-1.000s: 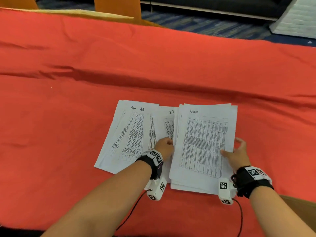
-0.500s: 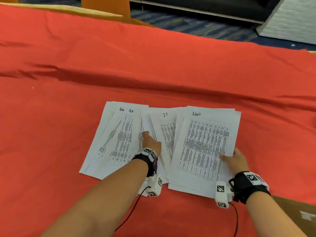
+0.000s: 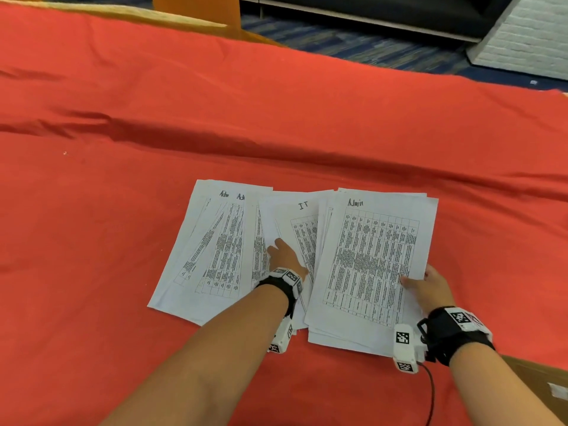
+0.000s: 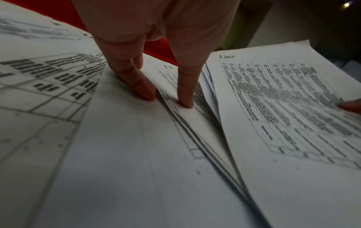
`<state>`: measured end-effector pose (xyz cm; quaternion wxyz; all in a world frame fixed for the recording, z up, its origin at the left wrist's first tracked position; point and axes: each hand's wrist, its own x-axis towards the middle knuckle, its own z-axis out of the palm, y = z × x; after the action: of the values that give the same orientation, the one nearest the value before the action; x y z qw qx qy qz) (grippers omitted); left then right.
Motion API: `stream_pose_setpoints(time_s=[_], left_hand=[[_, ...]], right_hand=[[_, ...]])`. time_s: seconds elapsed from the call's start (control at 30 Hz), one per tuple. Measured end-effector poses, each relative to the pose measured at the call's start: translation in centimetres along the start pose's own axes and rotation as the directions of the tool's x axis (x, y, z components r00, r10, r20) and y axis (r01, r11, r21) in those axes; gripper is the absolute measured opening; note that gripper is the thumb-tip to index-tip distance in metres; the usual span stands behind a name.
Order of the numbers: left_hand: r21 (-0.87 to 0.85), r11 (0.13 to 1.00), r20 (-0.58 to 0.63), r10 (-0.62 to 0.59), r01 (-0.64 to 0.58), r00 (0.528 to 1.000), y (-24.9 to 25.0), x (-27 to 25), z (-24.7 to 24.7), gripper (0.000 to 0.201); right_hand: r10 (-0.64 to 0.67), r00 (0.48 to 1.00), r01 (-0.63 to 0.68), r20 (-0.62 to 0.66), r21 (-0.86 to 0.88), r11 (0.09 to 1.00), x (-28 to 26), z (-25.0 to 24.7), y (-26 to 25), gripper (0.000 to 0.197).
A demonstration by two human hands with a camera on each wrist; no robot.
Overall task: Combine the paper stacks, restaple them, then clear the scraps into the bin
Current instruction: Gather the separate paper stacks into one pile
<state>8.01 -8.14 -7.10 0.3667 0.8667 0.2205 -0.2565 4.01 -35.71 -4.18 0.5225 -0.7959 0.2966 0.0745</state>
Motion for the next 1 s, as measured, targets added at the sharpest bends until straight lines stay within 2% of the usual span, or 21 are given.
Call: stream_pose_setpoints(time_s=[0.07, 0.13, 0.2, 0.3, 0.47, 0.67, 1.0], left_hand=[[-0.058, 0.998, 0.032, 0.004, -0.002, 0.999, 0.2, 0.1, 0.2, 0.091], [-0.163, 0.987, 0.050, 0.009, -0.001, 0.999, 0.1, -0.2, 0.2, 0.080], [-0.206, 0.978, -0.011, 0.044, -0.045, 0.999, -0.6, -0.6, -0.1, 0.066], [-0.090, 0.990, -0.084, 0.099, -0.107, 0.992, -2.2, -1.2, -1.4, 0.053], [0.016, 0.992, -0.173, 0.130, -0.129, 0.976, -4.6, -1.1, -5.2, 0.049], [0.001, 0.997, -0.336, 0.067, -0.071, 0.940, -7.5, -0.6, -8.8, 0.012], [0.047, 0.999, -0.369, 0.036, -0.019, 0.929, -9.0, -1.1, -12.0, 0.018]], right_hand=[[-0.001, 1.000, 0.001, -0.008, -0.001, 1.000, 0.1, -0.1, 0.4, 0.039], [-0.006, 1.000, 0.006, -0.013, -0.005, 1.000, 0.1, -0.4, 0.8, 0.039], [-0.010, 1.000, 0.010, -0.013, 0.001, 1.000, 0.3, -0.8, 1.1, 0.039], [-0.002, 1.000, 0.003, -0.021, 0.019, 1.000, 0.3, -1.2, 1.3, 0.037], [0.012, 1.000, -0.011, -0.018, 0.036, 0.999, 0.0, -0.8, 1.4, 0.040], [0.019, 1.000, -0.020, 0.010, 0.050, 0.999, -0.2, 1.3, 1.2, 0.041], [0.007, 1.000, -0.007, 0.006, 0.068, 0.998, -0.4, 1.9, 0.0, 0.043]])
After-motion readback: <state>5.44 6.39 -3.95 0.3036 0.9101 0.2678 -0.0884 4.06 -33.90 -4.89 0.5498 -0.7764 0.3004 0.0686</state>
